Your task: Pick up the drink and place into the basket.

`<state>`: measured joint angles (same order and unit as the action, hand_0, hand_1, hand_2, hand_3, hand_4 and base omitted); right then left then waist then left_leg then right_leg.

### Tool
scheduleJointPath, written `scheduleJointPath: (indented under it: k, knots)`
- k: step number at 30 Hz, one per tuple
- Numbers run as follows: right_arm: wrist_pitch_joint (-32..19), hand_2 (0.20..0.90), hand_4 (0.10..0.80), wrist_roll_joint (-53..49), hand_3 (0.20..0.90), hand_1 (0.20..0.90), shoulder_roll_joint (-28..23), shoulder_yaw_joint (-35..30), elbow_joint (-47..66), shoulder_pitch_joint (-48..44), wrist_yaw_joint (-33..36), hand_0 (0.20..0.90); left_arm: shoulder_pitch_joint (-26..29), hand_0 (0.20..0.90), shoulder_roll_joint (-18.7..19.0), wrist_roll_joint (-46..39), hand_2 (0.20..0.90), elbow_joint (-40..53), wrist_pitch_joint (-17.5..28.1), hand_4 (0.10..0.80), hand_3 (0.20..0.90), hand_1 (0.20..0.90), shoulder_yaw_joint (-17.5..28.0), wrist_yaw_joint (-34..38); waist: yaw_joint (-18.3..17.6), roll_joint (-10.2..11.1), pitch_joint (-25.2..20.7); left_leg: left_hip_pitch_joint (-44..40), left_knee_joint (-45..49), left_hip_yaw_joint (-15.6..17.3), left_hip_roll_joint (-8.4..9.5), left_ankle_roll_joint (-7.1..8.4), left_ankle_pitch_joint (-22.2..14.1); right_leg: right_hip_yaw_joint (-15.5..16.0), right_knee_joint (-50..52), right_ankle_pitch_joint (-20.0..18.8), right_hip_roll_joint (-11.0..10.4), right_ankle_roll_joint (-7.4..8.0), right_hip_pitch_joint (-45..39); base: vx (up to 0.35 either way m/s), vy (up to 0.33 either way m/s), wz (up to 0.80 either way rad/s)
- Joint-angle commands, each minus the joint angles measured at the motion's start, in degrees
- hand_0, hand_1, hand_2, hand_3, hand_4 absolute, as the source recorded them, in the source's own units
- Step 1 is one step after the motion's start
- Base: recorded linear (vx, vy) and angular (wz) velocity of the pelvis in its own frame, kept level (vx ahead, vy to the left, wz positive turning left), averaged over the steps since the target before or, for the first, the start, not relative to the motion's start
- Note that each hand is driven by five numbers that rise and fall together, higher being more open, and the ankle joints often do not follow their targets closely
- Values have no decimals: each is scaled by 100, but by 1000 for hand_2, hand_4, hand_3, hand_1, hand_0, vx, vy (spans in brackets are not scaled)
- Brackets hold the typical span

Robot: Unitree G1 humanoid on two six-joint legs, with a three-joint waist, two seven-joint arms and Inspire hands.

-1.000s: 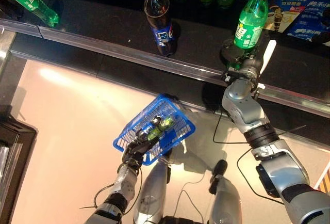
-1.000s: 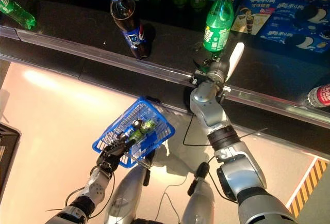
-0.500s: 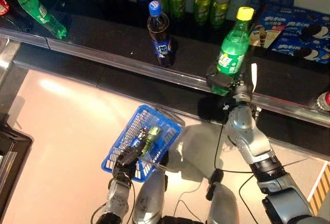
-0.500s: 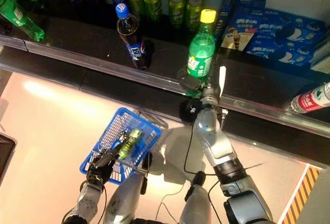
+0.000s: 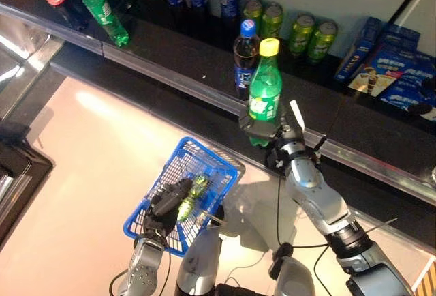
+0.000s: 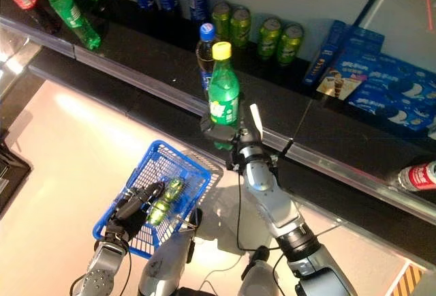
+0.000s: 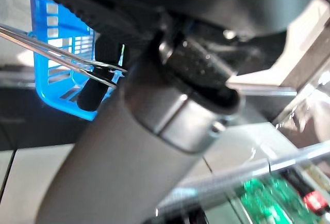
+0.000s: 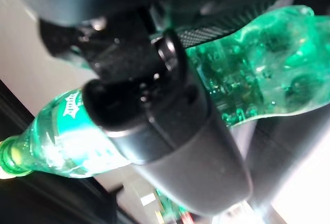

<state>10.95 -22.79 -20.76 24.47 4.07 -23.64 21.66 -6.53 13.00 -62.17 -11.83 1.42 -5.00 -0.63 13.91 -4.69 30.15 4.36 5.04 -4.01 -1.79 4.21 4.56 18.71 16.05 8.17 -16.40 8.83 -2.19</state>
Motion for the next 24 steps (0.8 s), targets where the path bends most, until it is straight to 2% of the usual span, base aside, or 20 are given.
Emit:
scheduleJointPath:
  k: [1, 9, 20, 23, 24]
  knots:
    - [-625, 300, 100, -105, 200, 300, 292, 242, 1075, -188, -82, 300, 188, 300, 553, -29, 300, 2063, 652, 100, 200, 300, 45, -1019, 134, 43, -1386, -138, 240, -244, -161, 45, -68, 241, 158, -150, 121, -602, -38, 25, -36, 19]
    - [-819, 300, 100, -407, 200, 300, 625, 659, 559, -186, 339, 300, 236, 300, 786, -397, 300, 2982, 327, 100, 200, 300, 69, -1598, 561, 111, -1348, 5, 331, -574, -17, 27, -83, 585, -3, -190, 124, -538, -258, 14, -36, 23]
    - [-886, 300, 100, -512, 200, 300, 1113, 1035, -266, -291, 708, 300, 525, 300, 935, -750, 300, 3648, 3, 100, 200, 300, -55, -2289, 957, 158, -1159, 243, 399, -956, 153, -13, -47, 836, -33, -191, 135, -470, -299, 7, -37, 22]
    - [-1206, 300, 100, -775, 200, 300, 1360, 1191, -950, -231, 647, 300, 580, 300, 923, -772, 300, 3877, -129, 100, 200, 300, -107, -2400, 1084, 154, -1106, 330, 430, -1071, 212, -25, -35, 910, -77, -209, 138, -454, -312, 22, -58, 17]
    - [-1276, 300, 100, -787, 200, 300, 1426, 1212, -1082, -219, 570, 300, 593, 300, 937, -724, 300, 3888, -123, 100, 200, 300, -101, -2448, 1118, 175, -1069, 285, 445, -1056, 195, -8, -157, 854, -30, -90, 149, -421, -331, 39, -92, 19]
